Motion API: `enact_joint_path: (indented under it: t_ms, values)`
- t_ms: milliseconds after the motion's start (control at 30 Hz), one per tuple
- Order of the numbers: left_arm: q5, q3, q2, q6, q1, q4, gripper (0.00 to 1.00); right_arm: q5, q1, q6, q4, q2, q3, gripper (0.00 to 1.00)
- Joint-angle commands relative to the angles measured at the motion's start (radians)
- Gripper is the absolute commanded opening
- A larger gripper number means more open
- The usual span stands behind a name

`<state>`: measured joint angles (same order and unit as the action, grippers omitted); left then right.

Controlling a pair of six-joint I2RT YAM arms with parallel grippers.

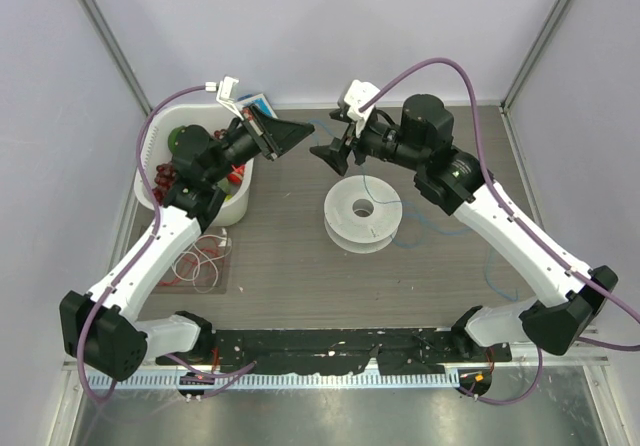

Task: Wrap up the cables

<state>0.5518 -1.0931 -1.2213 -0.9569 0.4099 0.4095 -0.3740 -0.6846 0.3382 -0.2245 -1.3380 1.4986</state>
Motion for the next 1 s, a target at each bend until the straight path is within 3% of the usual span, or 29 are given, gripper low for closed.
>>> enact_joint_path:
  t_ms: [0, 33, 133, 200, 500, 733, 800, 833, 900, 933, 967]
  values:
    - [-0.010, -0.042, 0.026, -0.016, -0.002, 0.057, 0.00, -0.017, -0.006, 0.001, 0.102, -0.009, 0.002, 0.76]
    - [-0.012, -0.044, 0.025, -0.017, -0.002, 0.057, 0.00, -0.017, -0.007, -0.001, 0.106, -0.012, -0.001, 0.73]
    - [-0.026, -0.044, 0.023, -0.029, -0.002, 0.054, 0.00, -0.003, -0.010, -0.001, 0.128, -0.012, -0.012, 0.51]
    - [-0.027, -0.045, 0.020, -0.032, -0.002, 0.054, 0.00, -0.003, -0.010, 0.001, 0.139, -0.012, -0.018, 0.46]
    - [-0.024, -0.056, 0.011, -0.037, -0.002, 0.057, 0.00, 0.012, -0.010, 0.012, 0.140, -0.018, -0.031, 0.39]
    - [-0.033, -0.065, 0.003, -0.042, -0.002, 0.052, 0.00, 0.035, -0.010, 0.013, 0.143, -0.012, -0.038, 0.20]
    - [-0.038, -0.065, 0.000, -0.045, -0.002, 0.048, 0.00, 0.035, -0.010, 0.018, 0.143, -0.007, -0.040, 0.13]
    - [-0.036, -0.065, 0.000, -0.043, 0.000, 0.046, 0.00, 0.037, -0.010, 0.016, 0.143, -0.007, -0.040, 0.04]
    - [-0.044, -0.065, 0.000, -0.042, 0.000, 0.025, 0.00, 0.044, -0.010, 0.013, 0.143, -0.003, -0.040, 0.01]
    - [-0.044, -0.065, 0.002, -0.034, 0.000, 0.009, 0.03, 0.047, -0.010, 0.015, 0.145, 0.000, -0.041, 0.01]
    - [-0.041, -0.067, 0.003, -0.020, 0.000, -0.010, 0.12, 0.050, -0.009, 0.012, 0.145, 0.003, -0.043, 0.01]
